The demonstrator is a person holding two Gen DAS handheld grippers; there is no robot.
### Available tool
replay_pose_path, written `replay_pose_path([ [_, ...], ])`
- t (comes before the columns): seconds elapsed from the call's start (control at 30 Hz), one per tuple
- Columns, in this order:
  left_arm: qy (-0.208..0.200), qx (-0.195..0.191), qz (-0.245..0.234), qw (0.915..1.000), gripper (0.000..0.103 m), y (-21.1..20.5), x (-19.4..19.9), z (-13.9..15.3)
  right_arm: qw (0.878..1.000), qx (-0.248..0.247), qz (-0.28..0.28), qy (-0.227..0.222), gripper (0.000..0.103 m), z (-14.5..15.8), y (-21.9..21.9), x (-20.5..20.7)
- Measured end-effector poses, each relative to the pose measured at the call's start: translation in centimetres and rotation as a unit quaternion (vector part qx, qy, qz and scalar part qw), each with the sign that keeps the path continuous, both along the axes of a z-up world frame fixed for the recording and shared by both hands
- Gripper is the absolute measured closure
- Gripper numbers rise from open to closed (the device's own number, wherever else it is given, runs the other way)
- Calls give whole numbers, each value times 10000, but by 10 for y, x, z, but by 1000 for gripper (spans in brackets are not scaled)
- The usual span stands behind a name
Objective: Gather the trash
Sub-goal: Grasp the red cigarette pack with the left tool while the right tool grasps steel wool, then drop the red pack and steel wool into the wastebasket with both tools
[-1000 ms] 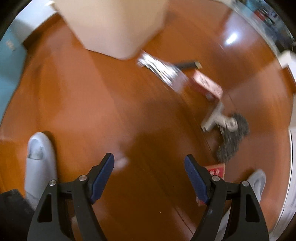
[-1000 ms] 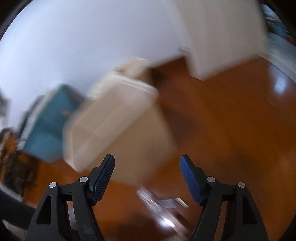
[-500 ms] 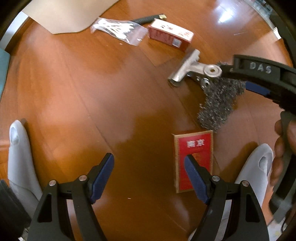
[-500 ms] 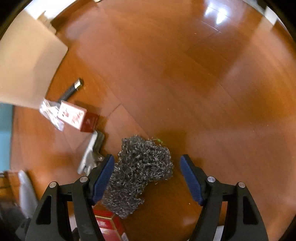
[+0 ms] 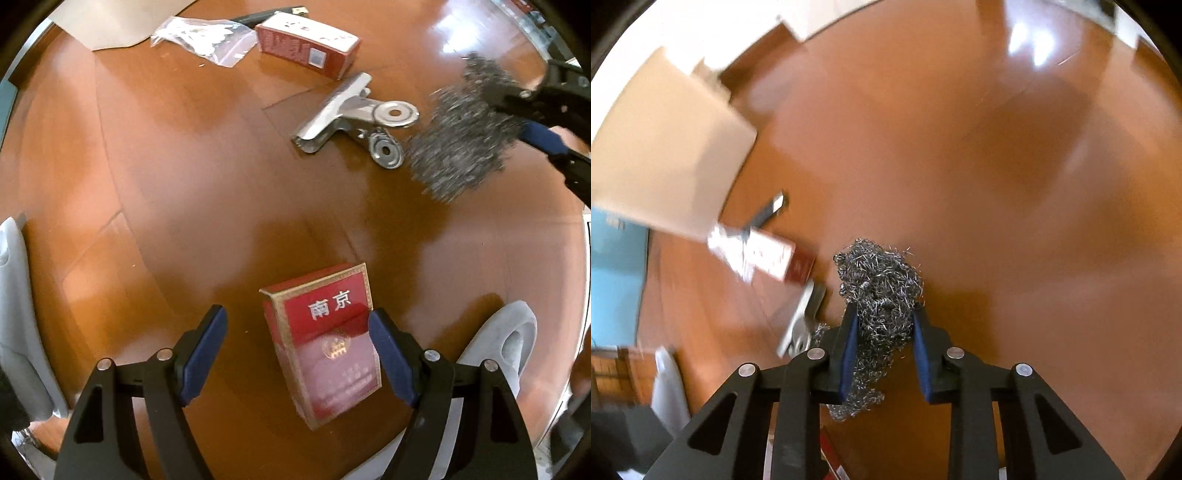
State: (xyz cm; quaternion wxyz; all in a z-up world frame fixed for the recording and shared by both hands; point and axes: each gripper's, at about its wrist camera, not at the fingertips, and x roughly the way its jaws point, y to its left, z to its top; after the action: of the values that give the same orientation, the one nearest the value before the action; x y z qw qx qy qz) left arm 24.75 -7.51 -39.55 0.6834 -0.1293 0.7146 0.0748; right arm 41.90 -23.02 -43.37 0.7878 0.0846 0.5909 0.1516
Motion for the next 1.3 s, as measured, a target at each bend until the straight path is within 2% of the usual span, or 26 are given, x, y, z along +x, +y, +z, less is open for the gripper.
replay_pose_path([
  [0.1, 39, -5, -23, 10000, 24, -7, 4, -4, 9993, 131, -351, -17, 76, 7, -26, 12],
  [0.23, 161, -43, 219, 9996, 25, -8, 7, -14, 9976, 234, -635, 133, 76, 1, -43, 13],
  [0.3, 193, 14, 318, 9993, 35, -7, 10, -20, 9973, 237, -679, 177, 75, -4, -37, 14],
  [0.37, 106, 85, 173, 9998, 46, -7, 11, -18, 9972, 237, -684, 183, 75, -6, -34, 15],
  [0.43, 96, -168, 184, 9996, 47, -7, 11, -16, 9973, 242, -683, 150, 75, -7, -33, 16],
  [0.57, -10, -352, 216, 9991, 47, 2, 19, -1, 9969, 258, -732, 86, 75, 1, -32, 19],
  [0.67, -309, -515, 207, 9980, 47, 17, 23, 39, 9962, 284, -821, 30, 75, 12, -47, 10],
  [0.73, -821, -564, 43, 9950, 47, 29, 40, 88, 9953, 299, -919, -43, 75, 17, -54, 12],
  [0.8, -1546, -466, -148, 9868, 47, 47, 66, 144, 9940, 329, -1042, -105, 75, 23, -62, 14],
  [0.83, -1902, -342, -216, 9809, 47, 60, 80, 170, 9931, 353, -1109, -149, 75, 26, -65, 15],
  [0.87, -2364, -108, -237, 9713, 47, 78, 98, 204, 9923, 375, -1168, -198, 75, 29, -68, 16],
  [0.93, -2923, 223, -81, 9560, 47, 113, 121, 249, 9908, 443, -1248, -273, 75, 35, -71, 17],
  [0.97, -3234, 417, 38, 9453, 47, 136, 137, 277, 9905, 467, -1259, -307, 75, 38, -71, 17],
  [1.03, -3659, 736, 191, 9276, 47, 166, 156, 313, 9904, 499, -1238, -355, 75, 42, -68, 18],
  [1.1, -3952, 1218, 225, 9102, 47, 195, 178, 330, 9904, 530, -1221, -362, 75, 43, -64, 18],
  [1.13, -3932, 1389, 251, 9086, 47, 205, 185, 332, 9907, 532, -1199, -357, 75, 43, -63, 18],
  [1.3, -3095, 1703, 786, 9322, 46, 257, 217, 277, 9914, 527, -1146, -344, 75, 44, -58, 19],
])
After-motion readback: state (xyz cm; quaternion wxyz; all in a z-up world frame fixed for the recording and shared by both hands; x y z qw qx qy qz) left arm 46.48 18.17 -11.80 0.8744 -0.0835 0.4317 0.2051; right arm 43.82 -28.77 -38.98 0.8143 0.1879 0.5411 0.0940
